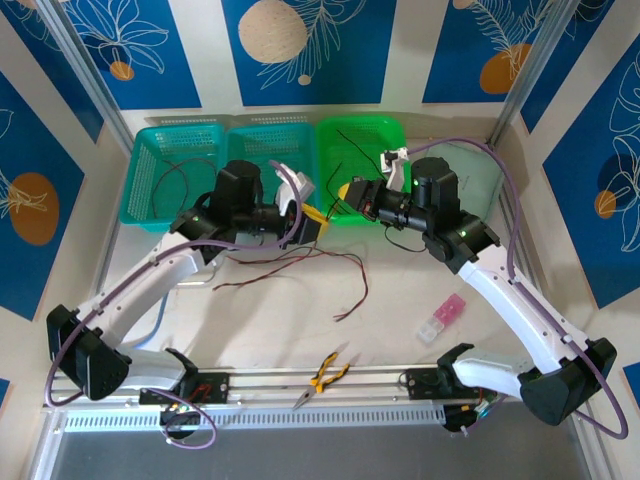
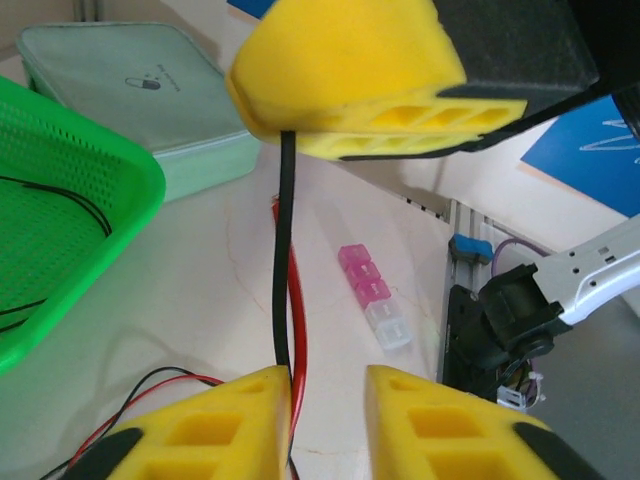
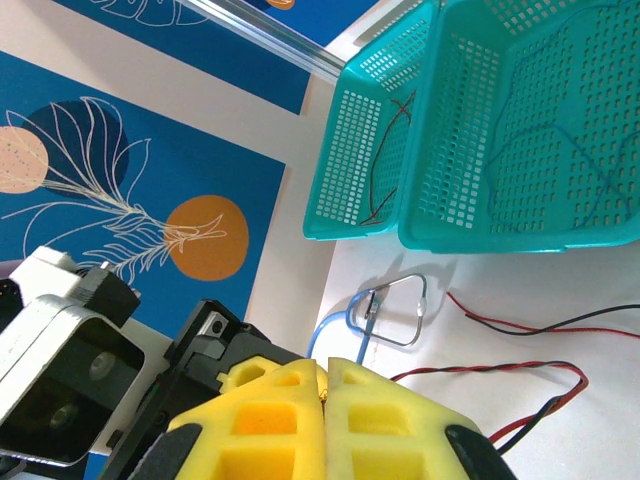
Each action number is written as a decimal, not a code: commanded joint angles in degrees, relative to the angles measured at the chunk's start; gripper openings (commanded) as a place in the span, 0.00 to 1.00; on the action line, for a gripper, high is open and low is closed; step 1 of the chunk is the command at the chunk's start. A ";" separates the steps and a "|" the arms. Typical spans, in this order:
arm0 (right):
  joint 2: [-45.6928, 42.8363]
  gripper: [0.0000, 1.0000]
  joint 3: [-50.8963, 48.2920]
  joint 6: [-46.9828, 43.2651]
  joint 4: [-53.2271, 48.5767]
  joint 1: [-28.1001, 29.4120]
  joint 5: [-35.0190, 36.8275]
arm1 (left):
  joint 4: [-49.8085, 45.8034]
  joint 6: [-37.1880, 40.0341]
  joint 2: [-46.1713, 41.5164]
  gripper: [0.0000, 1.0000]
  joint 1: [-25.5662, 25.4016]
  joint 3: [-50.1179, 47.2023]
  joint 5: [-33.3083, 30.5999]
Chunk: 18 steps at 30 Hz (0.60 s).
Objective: Untangle the cables
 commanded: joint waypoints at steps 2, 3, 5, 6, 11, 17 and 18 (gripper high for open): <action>0.06 0.00 1.94 -0.16 -0.95 0.17 -1.09 | 0.84 0.27 0.66 0.19 -0.92 0.22 1.57; 0.07 0.00 1.96 -0.24 -1.04 0.15 -1.10 | 0.91 0.27 0.68 0.15 -0.91 0.12 1.28; 0.00 0.00 1.96 -0.32 -1.31 -0.01 -1.09 | 0.84 0.21 0.69 0.13 -0.89 0.19 0.91; -0.12 0.00 1.91 -0.36 -1.25 -0.02 -1.18 | 0.97 0.18 0.74 0.13 -0.90 0.28 0.66; -0.32 0.00 1.96 -0.04 -1.24 -0.20 -1.30 | 0.71 0.07 1.33 0.23 -1.05 0.61 1.12; -0.35 0.00 2.13 0.01 -1.33 -0.20 -1.44 | -0.64 1.24 1.56 0.26 -1.54 0.81 -0.46; -0.37 0.00 2.13 0.00 -1.24 -0.20 -1.49 | -0.59 1.31 1.65 0.27 -1.63 0.77 -0.74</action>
